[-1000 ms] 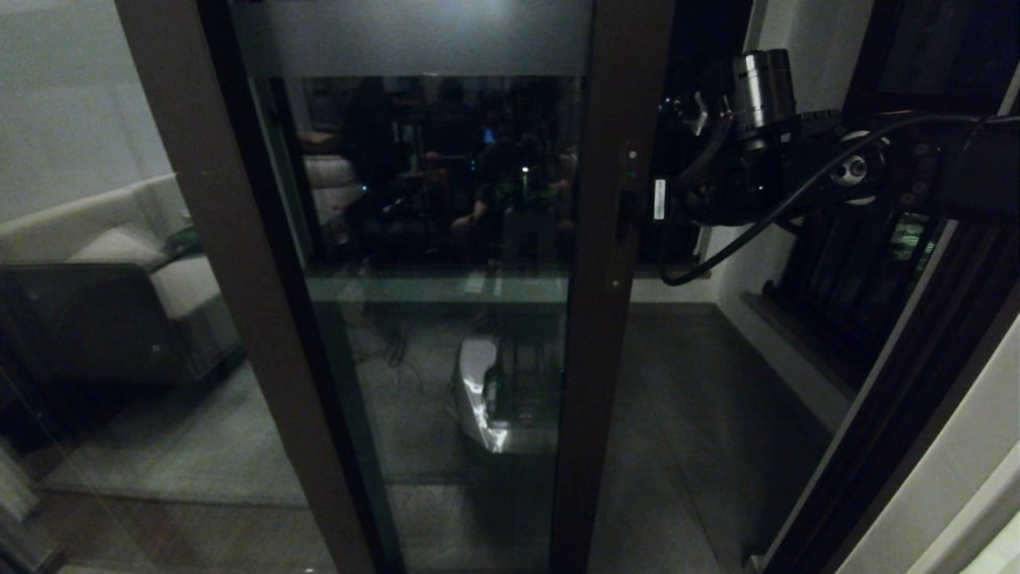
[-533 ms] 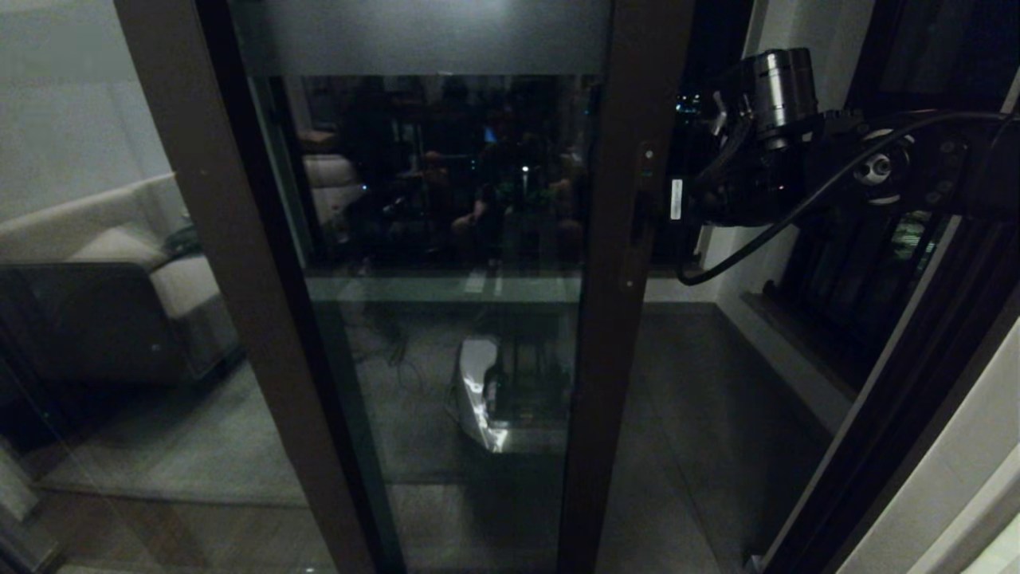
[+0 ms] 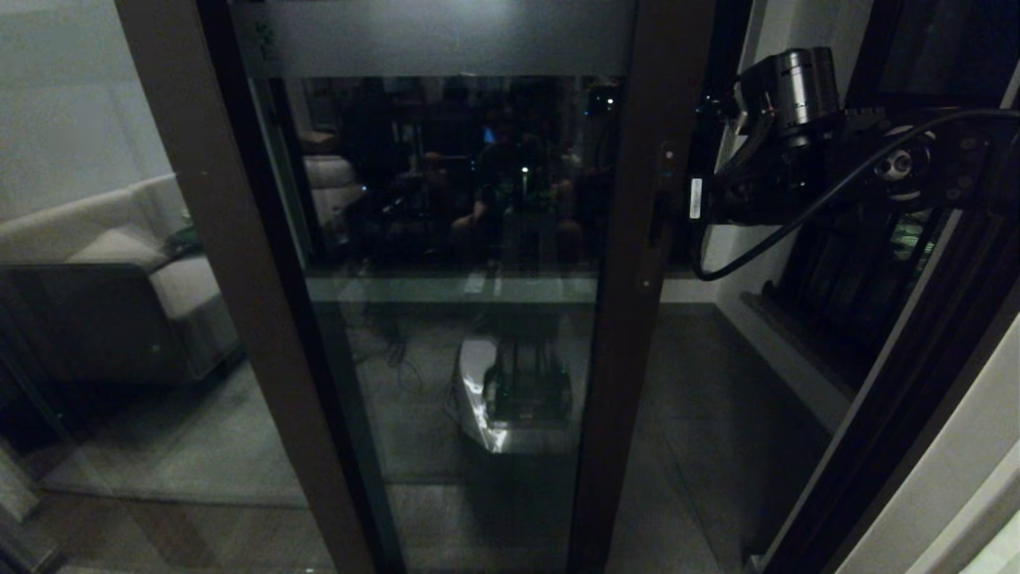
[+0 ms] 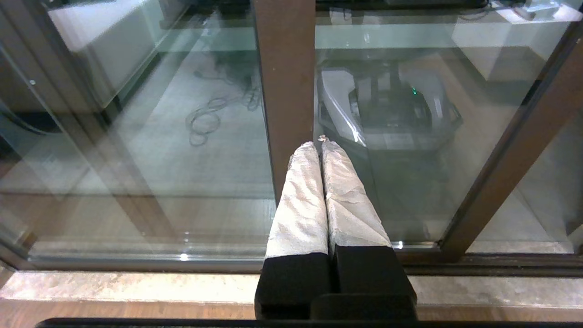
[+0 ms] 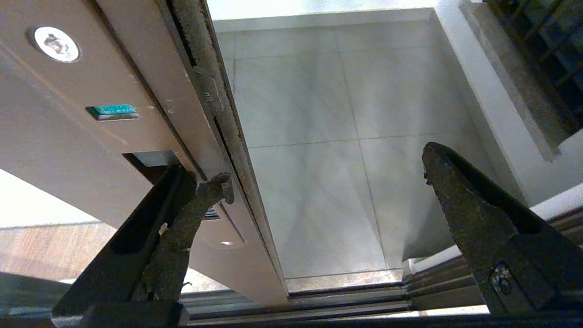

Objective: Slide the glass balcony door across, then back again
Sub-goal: Close the slid door

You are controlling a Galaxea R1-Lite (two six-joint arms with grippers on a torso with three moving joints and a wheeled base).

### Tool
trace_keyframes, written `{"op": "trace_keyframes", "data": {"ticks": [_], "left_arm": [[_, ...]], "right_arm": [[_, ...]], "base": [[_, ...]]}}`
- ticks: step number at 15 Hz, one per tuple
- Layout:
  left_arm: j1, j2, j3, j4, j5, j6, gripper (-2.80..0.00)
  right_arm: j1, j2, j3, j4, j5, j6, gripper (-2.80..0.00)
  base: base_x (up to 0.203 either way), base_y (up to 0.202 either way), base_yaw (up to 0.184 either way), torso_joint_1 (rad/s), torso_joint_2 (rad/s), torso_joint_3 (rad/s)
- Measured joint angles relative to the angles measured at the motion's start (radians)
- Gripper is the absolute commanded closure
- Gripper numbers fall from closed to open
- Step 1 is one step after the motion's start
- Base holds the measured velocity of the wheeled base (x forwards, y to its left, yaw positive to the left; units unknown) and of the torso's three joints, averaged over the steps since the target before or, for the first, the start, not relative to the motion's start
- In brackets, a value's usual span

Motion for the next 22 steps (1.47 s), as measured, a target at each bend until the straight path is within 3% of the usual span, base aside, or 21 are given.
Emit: {"op": "trace_keyframes", "data": {"ticks": [22], "left_arm": [[0.0, 0.0, 0.0, 0.0, 0.0, 0.0, 0.0]], "right_arm": [[-0.112, -0.068, 0.107, -0.003, 0.002, -0.04, -2.8]], "base": [[0.0, 0.0, 0.0, 0.0, 0.0, 0.0]]}}
